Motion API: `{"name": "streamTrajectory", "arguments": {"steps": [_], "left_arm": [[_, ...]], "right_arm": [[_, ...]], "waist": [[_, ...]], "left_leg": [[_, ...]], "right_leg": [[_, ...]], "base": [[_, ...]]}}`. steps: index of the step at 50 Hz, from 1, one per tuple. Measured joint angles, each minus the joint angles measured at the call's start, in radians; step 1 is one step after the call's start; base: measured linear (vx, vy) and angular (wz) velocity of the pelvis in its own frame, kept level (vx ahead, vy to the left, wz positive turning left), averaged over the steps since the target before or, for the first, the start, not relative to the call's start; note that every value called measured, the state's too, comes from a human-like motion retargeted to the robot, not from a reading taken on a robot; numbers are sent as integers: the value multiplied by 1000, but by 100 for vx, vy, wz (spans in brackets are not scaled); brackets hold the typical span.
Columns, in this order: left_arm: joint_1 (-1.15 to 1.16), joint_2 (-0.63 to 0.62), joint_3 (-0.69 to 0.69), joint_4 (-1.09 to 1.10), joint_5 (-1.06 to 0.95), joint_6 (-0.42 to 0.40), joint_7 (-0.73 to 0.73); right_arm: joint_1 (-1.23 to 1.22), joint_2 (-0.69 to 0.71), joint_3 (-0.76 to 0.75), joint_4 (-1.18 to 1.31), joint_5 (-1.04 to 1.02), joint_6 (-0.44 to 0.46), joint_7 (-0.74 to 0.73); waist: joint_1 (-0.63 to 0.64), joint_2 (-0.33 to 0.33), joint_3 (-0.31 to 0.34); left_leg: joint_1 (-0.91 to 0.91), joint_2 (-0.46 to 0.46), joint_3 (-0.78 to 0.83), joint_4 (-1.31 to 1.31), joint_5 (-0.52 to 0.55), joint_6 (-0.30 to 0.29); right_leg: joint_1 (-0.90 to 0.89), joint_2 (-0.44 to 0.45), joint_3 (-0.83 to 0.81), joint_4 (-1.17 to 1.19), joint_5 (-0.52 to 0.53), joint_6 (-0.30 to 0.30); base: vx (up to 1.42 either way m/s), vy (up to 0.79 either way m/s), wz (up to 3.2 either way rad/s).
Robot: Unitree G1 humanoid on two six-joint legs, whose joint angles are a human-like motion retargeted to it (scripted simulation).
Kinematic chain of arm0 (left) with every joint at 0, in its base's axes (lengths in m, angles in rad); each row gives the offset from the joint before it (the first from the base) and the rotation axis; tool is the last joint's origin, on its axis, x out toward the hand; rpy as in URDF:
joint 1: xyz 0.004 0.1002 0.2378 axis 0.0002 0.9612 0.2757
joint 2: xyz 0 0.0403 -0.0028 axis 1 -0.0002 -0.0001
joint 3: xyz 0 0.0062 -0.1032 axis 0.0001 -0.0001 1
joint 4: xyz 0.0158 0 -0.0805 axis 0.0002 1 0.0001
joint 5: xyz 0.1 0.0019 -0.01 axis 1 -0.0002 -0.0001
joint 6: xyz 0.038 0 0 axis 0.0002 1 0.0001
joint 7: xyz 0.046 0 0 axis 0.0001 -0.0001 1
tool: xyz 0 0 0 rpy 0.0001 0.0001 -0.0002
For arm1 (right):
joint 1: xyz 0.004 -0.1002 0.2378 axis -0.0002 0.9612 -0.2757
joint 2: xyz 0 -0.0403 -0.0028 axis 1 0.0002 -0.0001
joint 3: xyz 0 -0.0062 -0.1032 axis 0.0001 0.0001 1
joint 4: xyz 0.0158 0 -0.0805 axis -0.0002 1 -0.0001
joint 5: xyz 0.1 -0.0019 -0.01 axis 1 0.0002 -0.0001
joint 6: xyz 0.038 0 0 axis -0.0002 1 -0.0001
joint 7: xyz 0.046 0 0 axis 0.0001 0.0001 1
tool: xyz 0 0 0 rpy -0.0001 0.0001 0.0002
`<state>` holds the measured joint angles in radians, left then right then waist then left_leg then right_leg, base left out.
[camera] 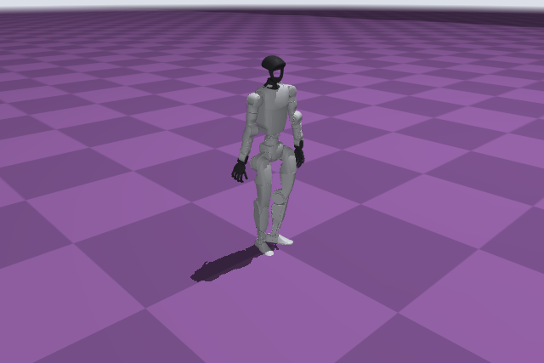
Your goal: Upper body actions
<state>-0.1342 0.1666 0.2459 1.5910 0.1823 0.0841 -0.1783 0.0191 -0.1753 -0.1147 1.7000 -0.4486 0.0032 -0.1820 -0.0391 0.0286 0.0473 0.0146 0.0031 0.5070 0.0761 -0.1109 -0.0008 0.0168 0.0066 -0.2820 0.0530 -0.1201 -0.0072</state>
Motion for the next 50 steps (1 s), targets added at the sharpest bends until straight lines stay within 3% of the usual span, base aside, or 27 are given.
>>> {"name": "streamTrajectory", "arguments": {"steps": [3,6,9,10,12,15,17,19,24,28,33,37,41,45,47,50], "left_arm": [[80,-19,38,-2,-24,37,-51],[160,-22,123,-17,4,73,-116],[251,17,134,0,26,58,-153],[285,33,128,10,37,65,-161],[354,45,133,46,102,110,-189],[429,62,139,109,212,140,-236],[489,66,152,109,276,155,-282],[558,76,160,109,366,176,-335],[633,107,210,109,493,207,-365],[599,110,241,109,436,176,-345],[488,96,266,109,305,154,-248],[408,77,270,35,215,140,-200],[334,54,251,-77,140,119,-196],[274,44,213,-160,111,89,-178],[241,50,189,-180,107,82,-154],[184,47,146,-192,109,82,-127]], "right_arm": [[-74,15,23,0,32,-12,11],[-207,55,15,0,107,-84,6],[-384,108,-44,-43,172,-189,-27],[-457,121,-71,-55,186,-205,-19],[-615,150,-176,-89,169,-182,33],[-847,151,-229,-192,243,-162,165],[-955,137,-197,-249,275,-161,247],[-1063,91,-144,-308,299,-140,303],[-1199,31,-119,-333,463,-122,263],[-1212,44,-113,-341,504,-152,252],[-1100,113,-124,-351,331,-187,219],[-982,161,-162,-325,291,-190,250],[-875,193,-181,-269,289,-158,284],[-766,212,-167,-223,251,-151,281],[-716,217,-151,-206,228,-152,273],[-642,200,-122,-182,204,-157,276]], "waist": [[23,-5,7],[53,-47,32],[131,-77,78],[156,-81,95],[217,-69,143],[349,-69,279],[417,-111,340],[497,-168,384],[571,-277,409],[550,-284,363],[443,-254,172],[381,-212,75],[302,-158,46],[189,-107,9],[133,-70,-14],[57,-36,-26]], "left_leg": [[-42,27,-24,130,32,-7],[-180,111,-33,457,196,-10],[-390,264,-52,877,369,75],[-462,327,-55,1020,373,114],[-592,465,-79,1283,265,149],[-763,609,-111,1558,165,196],[-821,622,-59,1599,125,217],[-923,578,16,1572,94,227],[-1099,439,114,1440,30,208],[-1087,406,104,1438,50,167],[-976,401,28,1458,104,90],[-761,385,-44,1329,175,10],[-425,310,-26,971,208,8],[-171,115,-163,479,278,-57],[-59,82,-146,248,194,-88],[68,79,86,0,46,-26]], "right_leg": [[17,-7,10,7,-13,-7],[25,-46,31,25,-24,-9],[26,-53,51,55,-33,-16],[29,-44,46,68,-36,-24],[56,-5,59,82,-37,-53],[113,24,132,127,-45,-98],[130,-7,189,156,-52,-107],[111,-70,245,199,-64,-102],[56,-191,295,272,-99,-78],[43,-184,289,276,-111,-80],[-4,-122,224,182,-74,-84],[-4,-83,175,125,-54,-76],[31,-44,124,103,-56,-57],[52,5,80,86,-64,-37],[43,49,54,82,-67,-32],[43,68,9,78,-70,-12]], "base": [[0,-19,32],[-13,-20,14],[-18,-36,-32],[-3,-38,-59],[-8,-33,-92],[-15,-32,-133],[-5,-27,-130],[-3,-7,-93],[2,1,-3],[4,4,34],[0,10,80],[9,11,48],[14,11,42],[15,15,66],[12,18,68],[8,22,71]]}}
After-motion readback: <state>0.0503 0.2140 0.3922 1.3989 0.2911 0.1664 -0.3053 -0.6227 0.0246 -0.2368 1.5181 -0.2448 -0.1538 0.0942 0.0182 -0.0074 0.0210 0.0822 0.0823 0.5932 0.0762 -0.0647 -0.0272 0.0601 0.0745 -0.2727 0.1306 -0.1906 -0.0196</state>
